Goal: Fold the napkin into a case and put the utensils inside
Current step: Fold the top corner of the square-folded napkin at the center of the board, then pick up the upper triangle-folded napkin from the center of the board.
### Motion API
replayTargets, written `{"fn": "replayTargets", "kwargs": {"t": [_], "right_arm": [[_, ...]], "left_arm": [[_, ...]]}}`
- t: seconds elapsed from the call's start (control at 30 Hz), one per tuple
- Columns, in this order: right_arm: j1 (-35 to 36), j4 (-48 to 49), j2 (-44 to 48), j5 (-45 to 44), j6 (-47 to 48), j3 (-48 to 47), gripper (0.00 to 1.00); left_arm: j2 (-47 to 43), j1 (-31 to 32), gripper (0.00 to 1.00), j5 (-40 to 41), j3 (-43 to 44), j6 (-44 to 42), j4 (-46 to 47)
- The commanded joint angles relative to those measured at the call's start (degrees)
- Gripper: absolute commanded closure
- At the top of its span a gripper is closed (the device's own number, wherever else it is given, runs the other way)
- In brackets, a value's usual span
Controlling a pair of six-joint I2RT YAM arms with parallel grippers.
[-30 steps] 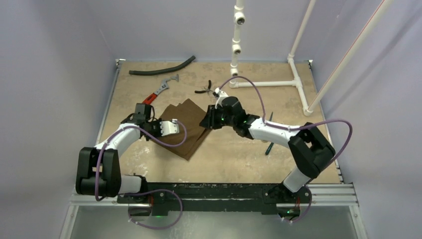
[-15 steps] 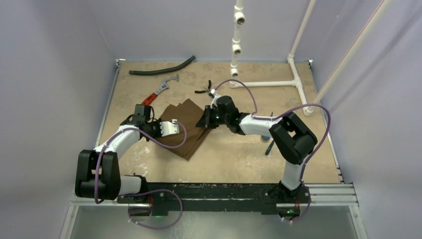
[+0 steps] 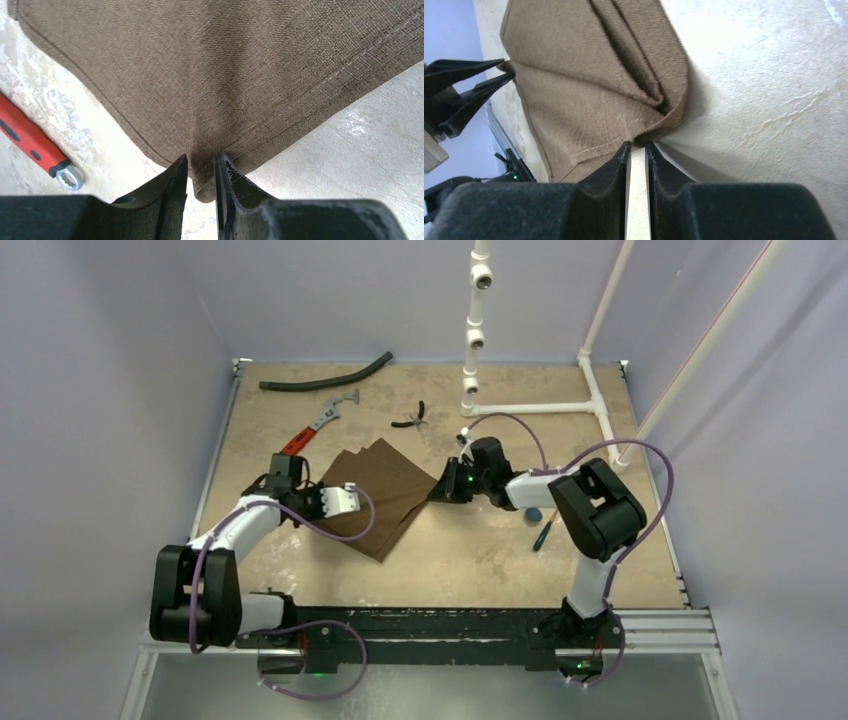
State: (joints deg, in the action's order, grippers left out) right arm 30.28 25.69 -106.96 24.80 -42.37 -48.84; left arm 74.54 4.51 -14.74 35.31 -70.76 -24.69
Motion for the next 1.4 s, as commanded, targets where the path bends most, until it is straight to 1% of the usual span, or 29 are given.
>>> {"fn": "replayTargets", "kwargs": {"t": [0.0,0.1,0.13,0.17,0.2,0.27,0.33,0.43,0.5,0.57,0.67,0.7,0.77,0.8,0.9,1.0,1.13,1.23,1.37], "right_arm": [[-0.31,-3.63,7.64,4.67,4.87,-4.18,0.79],[0.03,-5.59,11.06,5.33,5.77,-6.12,0.73],[0.64,-5.05,11.76,5.81,5.31,-6.17,0.72],[2.05,-4.96,11.85,5.37,5.44,-6.43,0.71],[4.23,-5.58,11.59,3.43,6.38,-7.12,0.70],[9.63,-8.21,9.93,-1.80,10.18,-9.32,0.65],[14.06,-7.84,8.88,-6.36,13.64,-9.03,0.62],[20.08,-1.42,10.27,-12.80,20.08,-3.81,0.54],[26.37,5.42,13.14,-21.23,26.65,1.41,0.42],[31.45,12.70,15.43,-27.30,31.92,5.89,0.36],[35.42,20.63,17.36,-31.27,36.95,9.71,0.29],[36.53,21.24,17.00,-31.87,38.81,9.76,0.29],[39.11,20.39,15.12,-33.48,43.22,8.45,0.28],[40.15,19.56,14.05,-33.84,45.52,7.65,0.28],[41.77,17.92,11.19,-34.26,48.91,5.72,0.27],[41.82,15.79,8.38,-33.93,49.97,3.65,0.27],[41.83,15.35,4.18,-33.87,50.32,2.44,0.27],[41.60,12.84,1.34,-32.92,48.24,0.80,0.28],[39.82,11.20,0.46,-31.36,44.58,-0.05,0.31]], "left_arm": [[-2.53,-1.27,0.73,-2.56,5.11,2.98,-3.52],[-2.17,-2.73,0.69,-6.67,9.98,2.57,-9.46],[-1.75,-3.08,0.68,-8.19,11.85,0.75,-12.52],[-1.09,-3.35,0.62,-9.25,13.21,-0.64,-14.82],[-0.41,-3.44,0.57,-9.81,14.21,-1.87,-16.19],[0.82,-3.53,0.56,-10.07,15.57,-4.49,-17.70],[1.01,-3.54,0.56,-10.42,16.09,-6.97,-18.78],[-0.89,-4.46,0.56,-10.78,13.35,-13.88,-20.25],[-1.85,-8.39,0.56,-13.50,12.64,-17.43,-21.14],[-0.29,-10.87,0.56,-16.31,14.64,-17.51,-23.57],[2.90,-13.70,0.56,-19.37,16.93,-19.43,-27.44],[3.12,-14.18,0.55,-19.87,16.79,-20.25,-27.60],[2.71,-14.35,0.41,-19.74,15.50,-20.96,-26.41],[2.51,-14.37,0.39,-19.46,14.59,-21.85,-26.08],[1.68,-14.35,0.39,-18.64,12.04,-24.39,-25.10],[0.80,-14.38,0.39,-17.55,9.63,-26.92,-23.51],[-0.81,-14.40,0.40,-16.98,5.99,-33.93,-22.39],[-3.98,-14.32,0.40,-17.34,1.24,-39.17,-16.61],[-3.79,-12.32,0.40,-17.99,-0.21,-42.91,-15.79]]}}
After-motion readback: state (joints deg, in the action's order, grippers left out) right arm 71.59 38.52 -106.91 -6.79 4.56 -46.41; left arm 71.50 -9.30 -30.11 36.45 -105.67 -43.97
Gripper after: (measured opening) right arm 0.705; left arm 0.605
